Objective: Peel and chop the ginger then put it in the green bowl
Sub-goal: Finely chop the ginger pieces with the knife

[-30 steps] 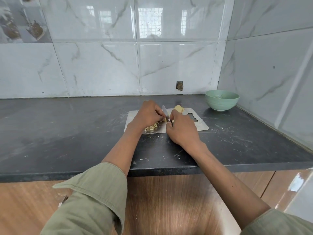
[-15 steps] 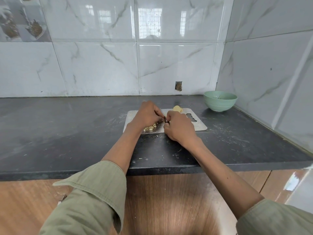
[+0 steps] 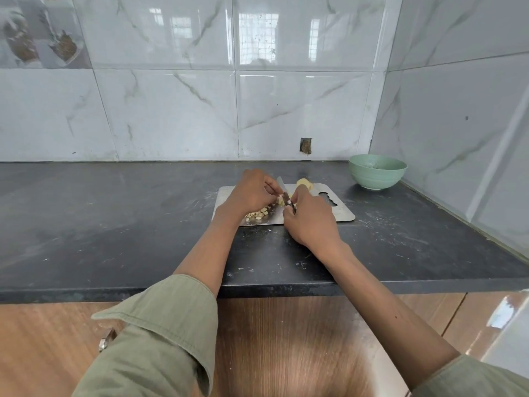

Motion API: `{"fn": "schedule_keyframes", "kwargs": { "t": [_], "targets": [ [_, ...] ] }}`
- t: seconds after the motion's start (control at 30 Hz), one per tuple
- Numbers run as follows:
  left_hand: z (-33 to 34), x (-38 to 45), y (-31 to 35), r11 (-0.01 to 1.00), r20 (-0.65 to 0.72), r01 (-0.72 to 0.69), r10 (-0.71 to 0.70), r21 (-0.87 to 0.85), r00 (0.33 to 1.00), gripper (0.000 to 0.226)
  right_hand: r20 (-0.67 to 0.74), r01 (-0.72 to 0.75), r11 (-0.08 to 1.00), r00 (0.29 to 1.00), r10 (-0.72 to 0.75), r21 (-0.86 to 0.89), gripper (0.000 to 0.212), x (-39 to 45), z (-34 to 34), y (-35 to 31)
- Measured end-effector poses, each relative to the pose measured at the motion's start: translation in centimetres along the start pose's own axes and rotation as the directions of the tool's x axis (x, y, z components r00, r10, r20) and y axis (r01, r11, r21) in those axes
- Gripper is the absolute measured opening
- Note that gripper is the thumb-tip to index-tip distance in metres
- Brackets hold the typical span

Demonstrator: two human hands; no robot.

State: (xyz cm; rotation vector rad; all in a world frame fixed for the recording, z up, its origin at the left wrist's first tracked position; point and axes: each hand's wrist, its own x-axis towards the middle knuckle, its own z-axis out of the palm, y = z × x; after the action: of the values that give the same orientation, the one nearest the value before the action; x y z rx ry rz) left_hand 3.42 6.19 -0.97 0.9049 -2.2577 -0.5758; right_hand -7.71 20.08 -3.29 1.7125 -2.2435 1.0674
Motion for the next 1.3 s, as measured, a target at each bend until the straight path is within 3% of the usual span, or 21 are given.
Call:
{"fn": "schedule_keyframes", "kwargs": {
  "t": [0.93, 1.13, 1.3],
  "targets": [
    [0.6, -0.2, -0.2, 1.000, -0.093, -0.012, 0.014, 0.013, 0.996, 0.031, 0.086, -0.013, 0.999, 0.996, 0.017, -0.044, 0.011, 0.4, -0.1, -1.2],
    [0.6, -0.2, 0.1, 1.000, -0.092, -0.018, 0.020, 0.016, 0.996, 0.026, 0.053, -0.061, 0.998, 0.997, 0.060, 0.018, 0.015, 0.2, 0.0, -0.4],
    [0.7, 0.1, -0.2, 1.000, -0.090, -0.014, 0.017, 0.028, 0.996, 0.028, 0.014, -0.017, 0.998, 1.000, 0.017, 0.063, 0.011, -0.2, -0.1, -0.2]
  ]
}}
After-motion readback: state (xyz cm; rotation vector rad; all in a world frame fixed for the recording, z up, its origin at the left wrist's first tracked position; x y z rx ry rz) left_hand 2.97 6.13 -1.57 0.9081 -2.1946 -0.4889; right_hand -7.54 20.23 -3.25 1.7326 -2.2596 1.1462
